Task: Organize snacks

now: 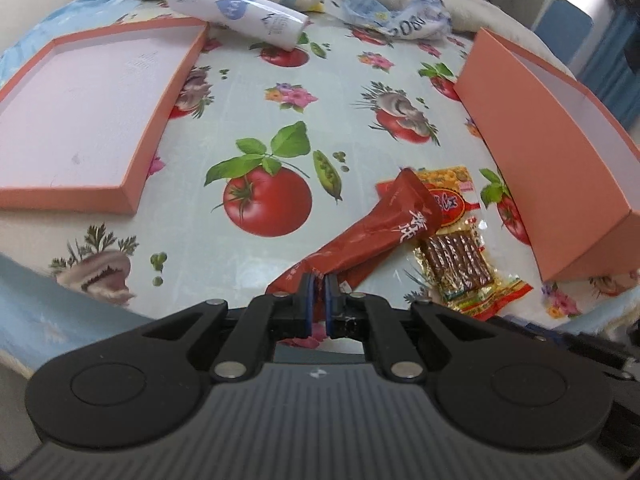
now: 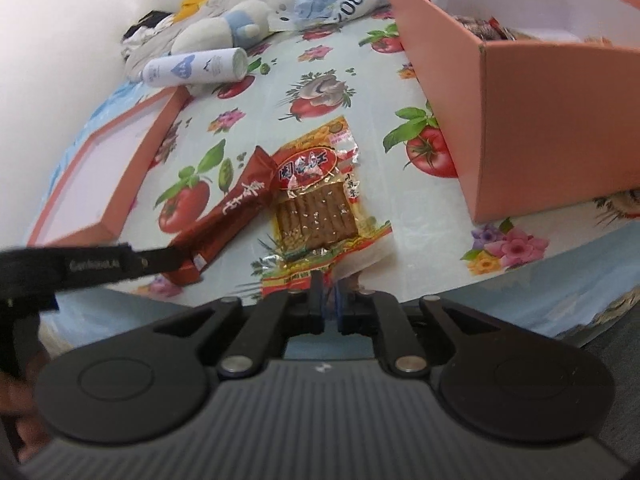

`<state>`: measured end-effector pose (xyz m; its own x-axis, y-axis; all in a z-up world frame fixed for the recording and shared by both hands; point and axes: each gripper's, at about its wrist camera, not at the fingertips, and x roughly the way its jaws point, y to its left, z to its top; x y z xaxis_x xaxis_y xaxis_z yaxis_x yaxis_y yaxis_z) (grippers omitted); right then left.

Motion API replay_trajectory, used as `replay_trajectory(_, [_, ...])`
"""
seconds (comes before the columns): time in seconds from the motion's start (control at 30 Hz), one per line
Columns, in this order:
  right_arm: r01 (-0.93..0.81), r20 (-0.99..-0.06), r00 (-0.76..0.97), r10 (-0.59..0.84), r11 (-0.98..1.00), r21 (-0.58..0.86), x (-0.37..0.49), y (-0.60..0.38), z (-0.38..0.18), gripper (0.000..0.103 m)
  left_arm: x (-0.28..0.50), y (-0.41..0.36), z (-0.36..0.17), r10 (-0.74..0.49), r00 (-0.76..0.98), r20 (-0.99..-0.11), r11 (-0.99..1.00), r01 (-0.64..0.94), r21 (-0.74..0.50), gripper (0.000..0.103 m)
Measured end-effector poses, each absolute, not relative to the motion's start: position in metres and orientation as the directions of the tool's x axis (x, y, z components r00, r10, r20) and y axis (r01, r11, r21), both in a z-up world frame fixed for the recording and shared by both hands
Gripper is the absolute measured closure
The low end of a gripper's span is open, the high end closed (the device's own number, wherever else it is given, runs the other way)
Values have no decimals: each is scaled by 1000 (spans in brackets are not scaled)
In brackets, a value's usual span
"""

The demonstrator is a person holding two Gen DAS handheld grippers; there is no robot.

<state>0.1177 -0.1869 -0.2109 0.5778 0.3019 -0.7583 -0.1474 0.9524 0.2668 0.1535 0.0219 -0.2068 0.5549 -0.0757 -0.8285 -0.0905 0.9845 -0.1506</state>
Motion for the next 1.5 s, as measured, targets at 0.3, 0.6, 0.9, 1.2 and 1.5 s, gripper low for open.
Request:
replay_trajectory(0.3, [-244,-671,664,330,944,223,101,-192,-194,38,155,21,-208,-71,585,-808,993,-37,-114,72])
replay_trajectory(0.6, [-270,-629,724,284,955,121,104,-194,-182,25,152,25,-196,-122,618,-777,991,31,-130,34])
replay_trajectory(0.9, [-396,-597,733,326,918,15,115,-168,-181,26,179,36,-177,-162,656,-737,986,89,-137,34])
replay_trajectory(1.2, [-389,-691,649,318,919,58,159,-164,-215,25,201,31,-206,-227,587,-777,974,115,-198,43])
replay_trajectory(1.5, [-434,-726,606,325,900,41,160,-165,-232,22,197,28,-219,-239,575,-782,971,148,-188,44])
